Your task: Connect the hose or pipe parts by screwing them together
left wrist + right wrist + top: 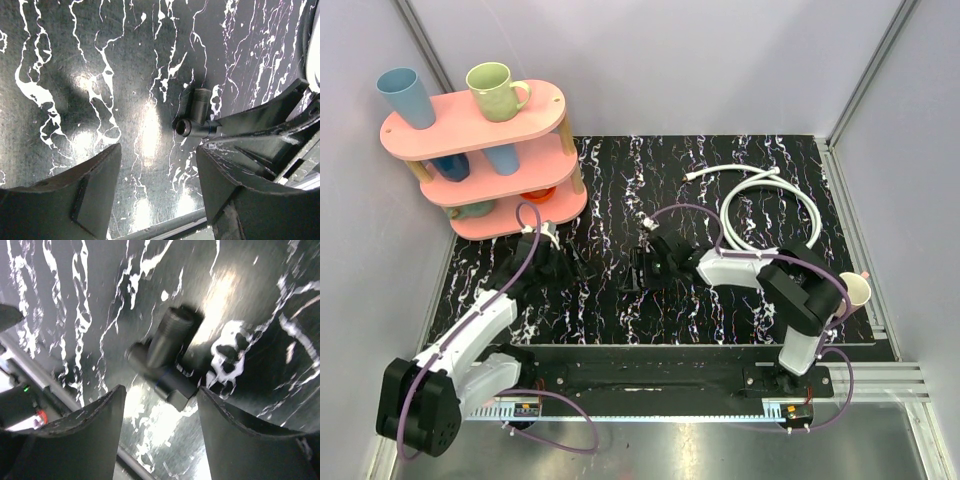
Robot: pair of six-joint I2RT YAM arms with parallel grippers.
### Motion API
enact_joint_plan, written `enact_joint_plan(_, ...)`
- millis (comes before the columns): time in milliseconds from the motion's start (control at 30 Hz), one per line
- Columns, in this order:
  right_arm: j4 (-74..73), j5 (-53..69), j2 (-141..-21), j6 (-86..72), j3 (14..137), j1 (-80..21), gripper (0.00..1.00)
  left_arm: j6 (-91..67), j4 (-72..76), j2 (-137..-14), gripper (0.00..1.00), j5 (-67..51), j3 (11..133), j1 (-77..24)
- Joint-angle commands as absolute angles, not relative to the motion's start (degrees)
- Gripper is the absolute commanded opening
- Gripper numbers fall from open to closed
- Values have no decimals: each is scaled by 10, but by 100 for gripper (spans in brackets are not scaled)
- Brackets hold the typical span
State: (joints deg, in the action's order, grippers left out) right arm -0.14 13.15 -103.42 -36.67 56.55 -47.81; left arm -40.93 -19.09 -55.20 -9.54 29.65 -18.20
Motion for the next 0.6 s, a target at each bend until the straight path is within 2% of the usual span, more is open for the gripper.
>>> enact_joint_plan(0, 93, 187, -993, -459, 520, -497, 66, -404, -184, -556, 66, -126, 320, -174)
enact_joint_plan(100, 160, 199, -997, -502, 503, -532, 66, -407, -180, -557, 66, -127, 318, -172)
enact_joint_plan(300, 229, 236, -1077, -533, 555, -562, 66, -431, -173, -534, 70, -104, 301, -171)
enact_joint_plan(433, 188, 215, -1048, -501, 565, -562, 66, -434, -192, -528, 70, -97, 311, -165)
enact_joint_plan(567, 58, 165, -994, -363, 590, -562, 67, -411, -219, -539, 71, -104, 337, -157)
